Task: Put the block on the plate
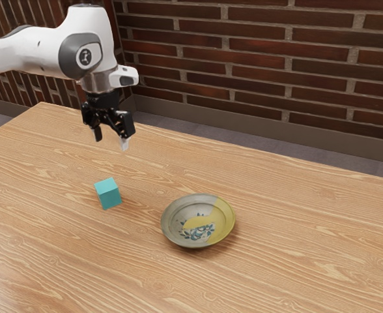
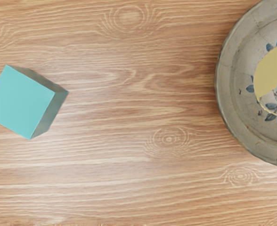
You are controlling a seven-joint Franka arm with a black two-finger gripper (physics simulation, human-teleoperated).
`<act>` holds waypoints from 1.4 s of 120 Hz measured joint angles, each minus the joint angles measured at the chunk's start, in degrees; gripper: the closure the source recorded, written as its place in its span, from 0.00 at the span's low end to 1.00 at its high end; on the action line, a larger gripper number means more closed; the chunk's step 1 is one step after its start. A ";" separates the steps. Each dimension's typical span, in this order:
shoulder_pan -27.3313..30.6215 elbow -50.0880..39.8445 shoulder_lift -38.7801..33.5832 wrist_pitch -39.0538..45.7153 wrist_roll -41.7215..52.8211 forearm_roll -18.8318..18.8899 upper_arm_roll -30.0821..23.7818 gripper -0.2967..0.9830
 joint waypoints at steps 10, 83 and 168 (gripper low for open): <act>-0.65 -2.47 -0.01 1.69 -3.63 -0.01 0.14 0.23; 4.31 -5.53 12.94 18.72 -38.73 -4.20 1.95 0.23; 18.71 -9.65 17.12 31.83 -60.68 -0.58 -9.33 0.23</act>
